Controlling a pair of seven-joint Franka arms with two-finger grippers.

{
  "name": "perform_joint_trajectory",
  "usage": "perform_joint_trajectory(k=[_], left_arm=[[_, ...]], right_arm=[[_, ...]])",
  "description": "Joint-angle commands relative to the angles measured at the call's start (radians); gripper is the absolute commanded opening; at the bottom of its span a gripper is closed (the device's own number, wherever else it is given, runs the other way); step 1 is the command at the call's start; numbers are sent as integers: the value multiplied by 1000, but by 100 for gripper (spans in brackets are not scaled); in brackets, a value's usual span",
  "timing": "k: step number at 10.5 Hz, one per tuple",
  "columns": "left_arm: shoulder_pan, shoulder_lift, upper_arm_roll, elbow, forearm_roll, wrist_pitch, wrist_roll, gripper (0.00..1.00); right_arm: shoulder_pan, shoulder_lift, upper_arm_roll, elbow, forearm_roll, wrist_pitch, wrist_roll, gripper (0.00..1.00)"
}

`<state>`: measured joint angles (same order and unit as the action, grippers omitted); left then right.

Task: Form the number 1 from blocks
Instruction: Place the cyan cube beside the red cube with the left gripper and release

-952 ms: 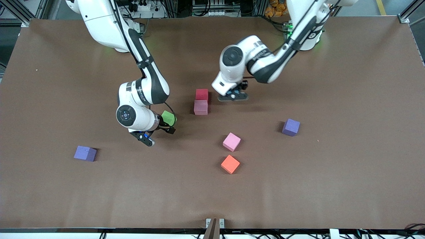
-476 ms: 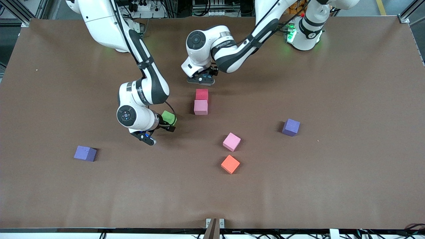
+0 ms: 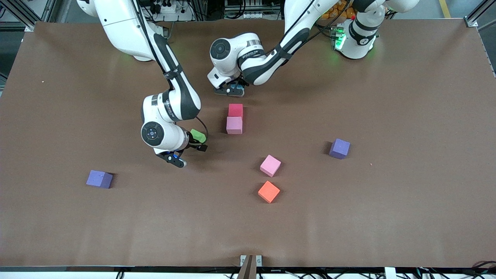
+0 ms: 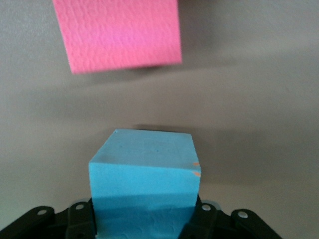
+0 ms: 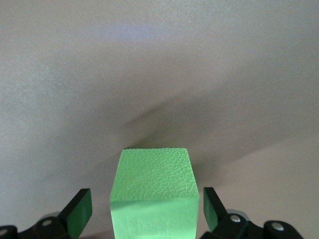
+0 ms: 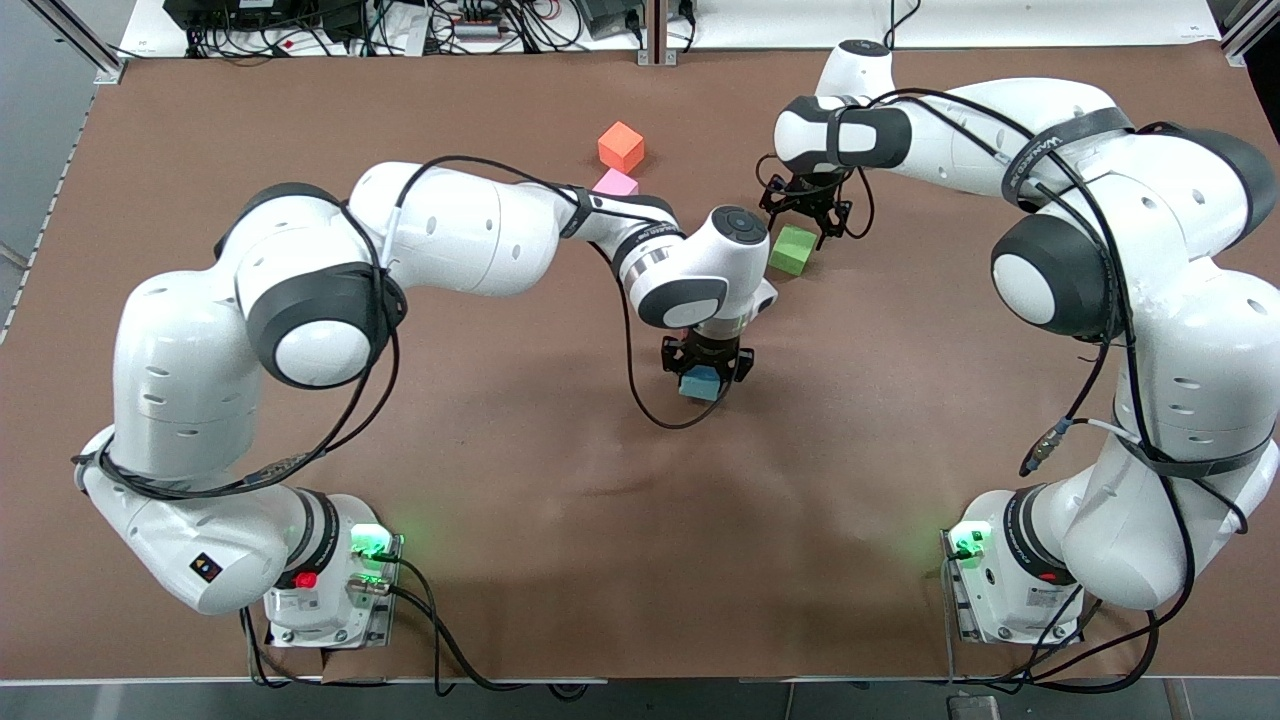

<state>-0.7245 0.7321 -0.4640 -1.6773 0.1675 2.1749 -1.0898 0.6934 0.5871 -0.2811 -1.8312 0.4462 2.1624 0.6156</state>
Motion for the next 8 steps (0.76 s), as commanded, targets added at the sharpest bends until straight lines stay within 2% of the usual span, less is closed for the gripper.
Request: perform_joint_trajectory(k=[1,3,4,8], left_arm=[[-15,30,34,45,15,0,-48,0],[-15,32,38,50,15,2,-48,0],[-13,32,39,51,18,3,-47,0],[-12,38,41,57,23,23,-45,0]], right_arm=[[5,5,-3,-14,17,19,-28,85],[5,8,-1,-14,34,19,-51,64],[5,10,-1,-14,35,19,-60,61],[3,7,-1,-13,57,16,-80,61]])
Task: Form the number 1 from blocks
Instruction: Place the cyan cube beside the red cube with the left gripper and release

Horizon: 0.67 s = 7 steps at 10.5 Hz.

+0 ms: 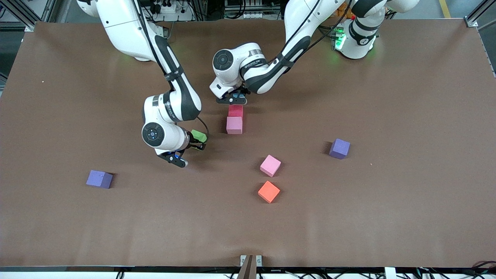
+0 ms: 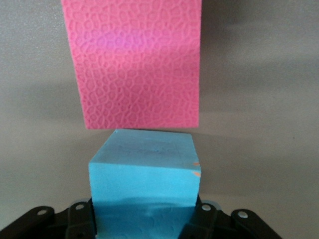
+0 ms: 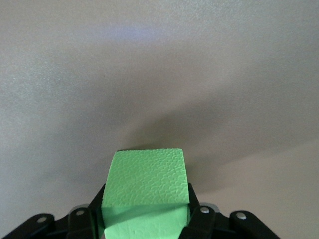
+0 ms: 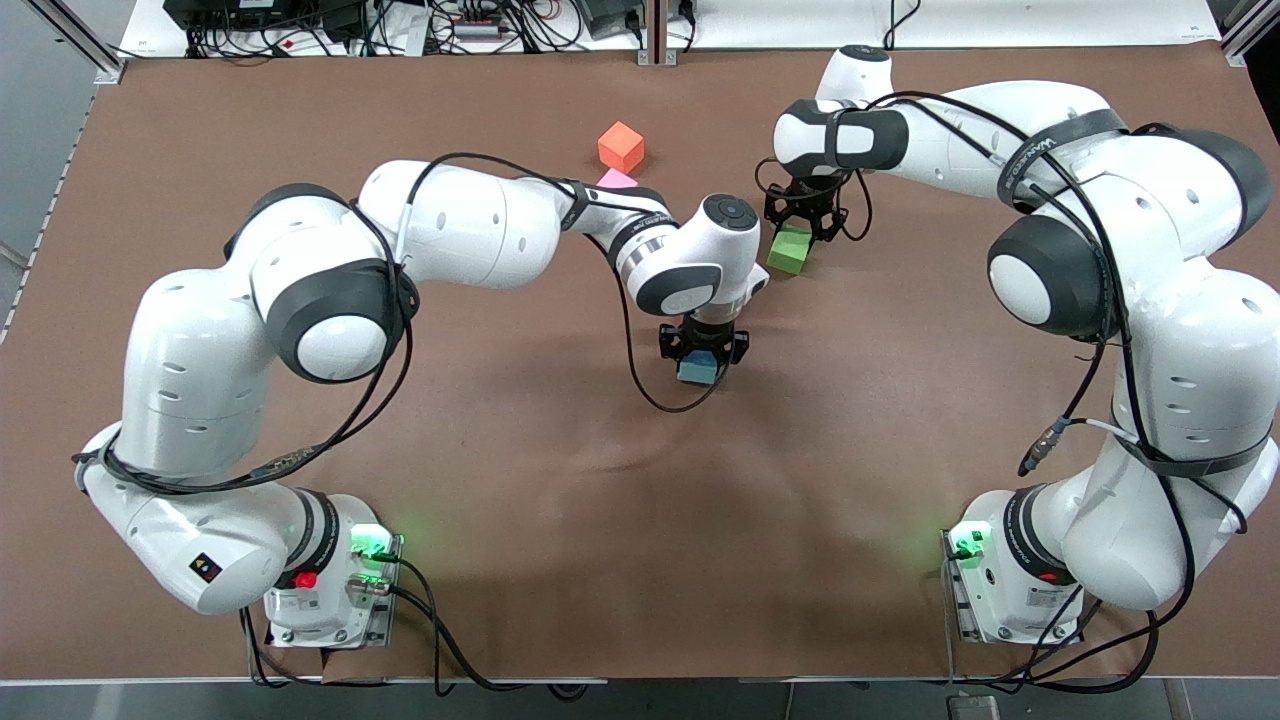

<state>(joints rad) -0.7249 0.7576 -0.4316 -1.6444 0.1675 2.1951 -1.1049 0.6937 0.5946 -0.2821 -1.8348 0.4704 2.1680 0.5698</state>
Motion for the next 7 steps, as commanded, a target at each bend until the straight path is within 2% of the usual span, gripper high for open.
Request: perform_joint_trajectory(k=[1,7], left_arm=[[-13,14,26,25,21,3,-29,0],[-14,17,37,26,20,3,-32,0]], right_arm=[[-6,-12,0,-11,33,1,-60,61],[-54,-144,-5,-34,-25,-2,-177,61]])
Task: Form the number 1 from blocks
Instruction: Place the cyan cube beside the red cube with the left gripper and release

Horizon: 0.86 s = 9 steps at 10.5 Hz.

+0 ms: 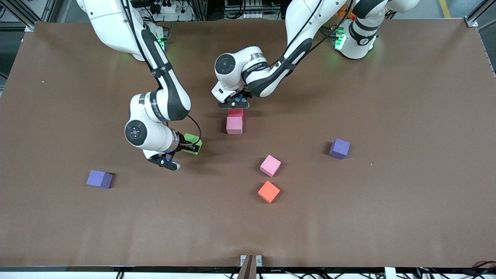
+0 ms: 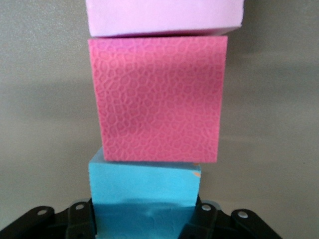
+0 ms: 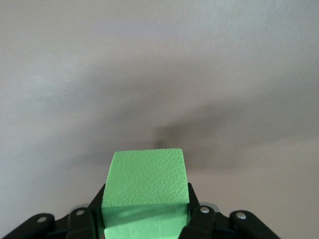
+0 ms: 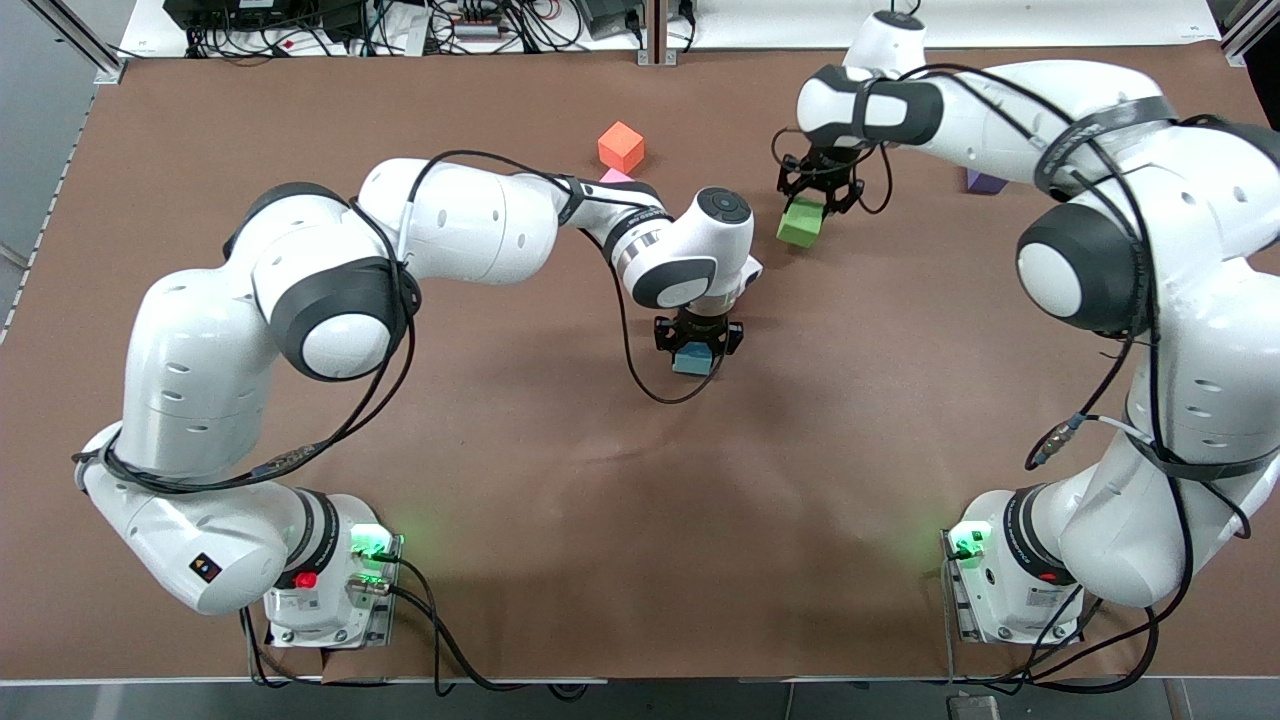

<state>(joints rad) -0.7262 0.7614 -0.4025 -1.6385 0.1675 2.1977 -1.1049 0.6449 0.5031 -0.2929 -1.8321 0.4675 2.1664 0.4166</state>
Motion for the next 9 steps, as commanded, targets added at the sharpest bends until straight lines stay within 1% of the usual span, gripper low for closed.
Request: perform_joint_trajectory(k=[1,3,9], left_arm=[[-13,15,8,20,20,1,-33,0],[-15,15,8,34,17,2,-35,0],[-21,21,8,39,17,4,-35,0]], right_arm=[[-1,-57,6,-35,-52,1,-24,61],[15,-57,6,-16,-142,9,-39,61],[18,-67,6,-10,-145,13,-41,60]])
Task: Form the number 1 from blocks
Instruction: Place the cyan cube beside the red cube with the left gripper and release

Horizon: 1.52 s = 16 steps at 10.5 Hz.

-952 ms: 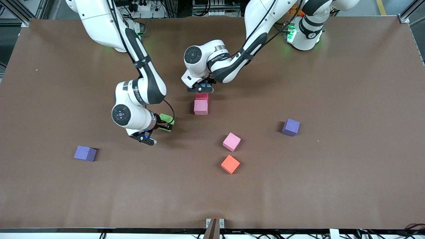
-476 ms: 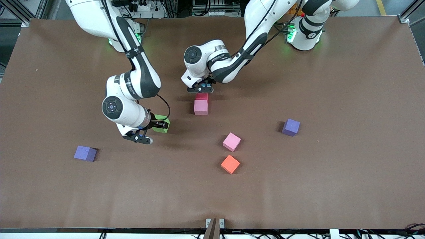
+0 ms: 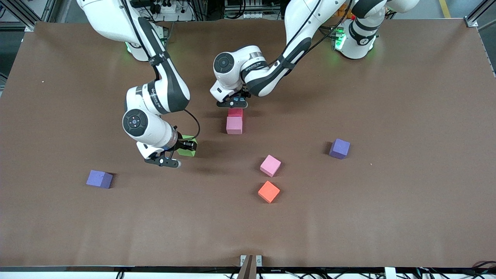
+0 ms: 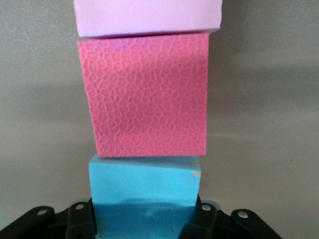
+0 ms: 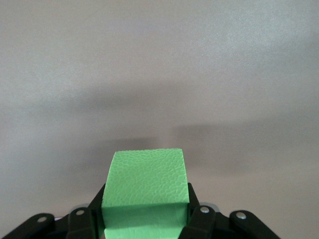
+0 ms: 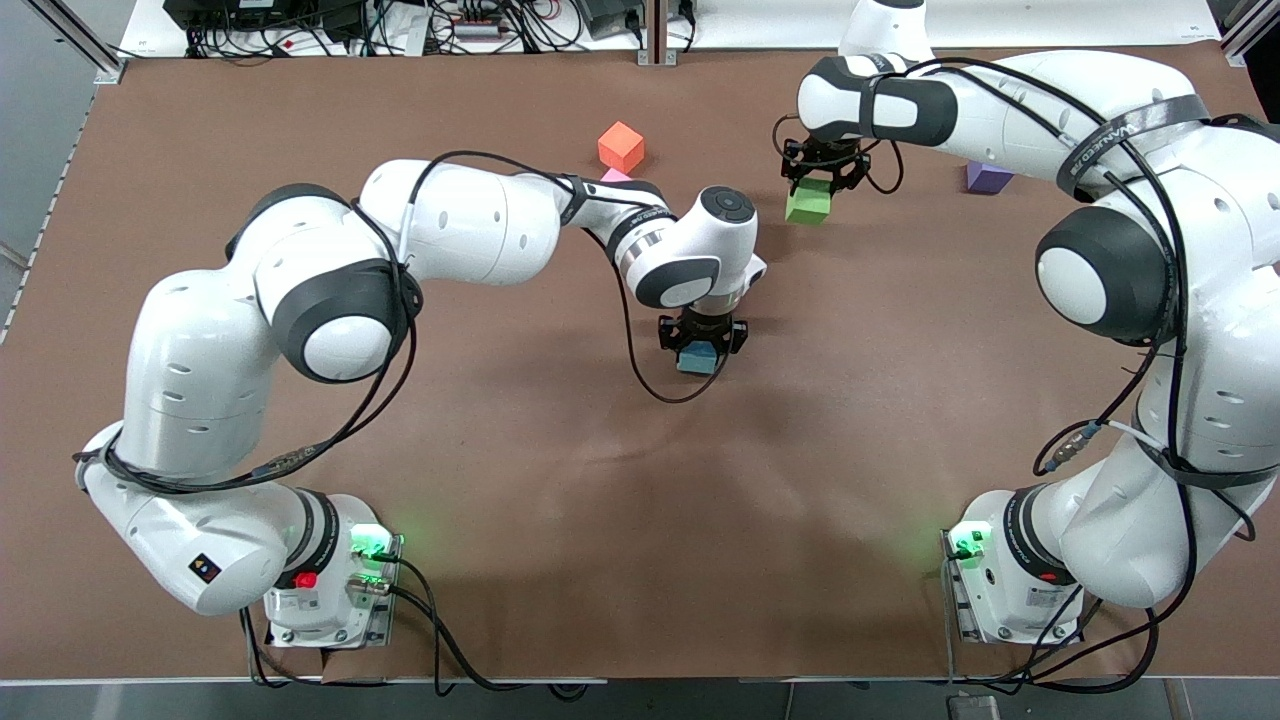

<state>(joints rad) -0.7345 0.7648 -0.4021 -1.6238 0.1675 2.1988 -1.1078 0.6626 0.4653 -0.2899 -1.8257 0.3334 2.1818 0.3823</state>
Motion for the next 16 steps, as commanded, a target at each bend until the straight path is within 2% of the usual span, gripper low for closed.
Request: perform_joint_trajectory(k=[1,2,8,14,16], left_arm=[[-13,16,8,24,20,4,-29,16],[-16,19,11,25,26,6,-26,99],[-35,-13,12,24,29,-5,-108,100],[-37,-128,9,22,29,-163,-124,100],[-8,-177,12,16,29,-215,-115,100]], right_arm=[[0,-30,3,-17,-11,-2,-6,60],[0,-30,3,-17,-11,-2,-6,60],[5,-33,3,-17,-11,-2,-6,59],[-9,-49,5,-17,-10,-4,-6,59],[-9,-59,5,-17,-8,-8,-26,59]])
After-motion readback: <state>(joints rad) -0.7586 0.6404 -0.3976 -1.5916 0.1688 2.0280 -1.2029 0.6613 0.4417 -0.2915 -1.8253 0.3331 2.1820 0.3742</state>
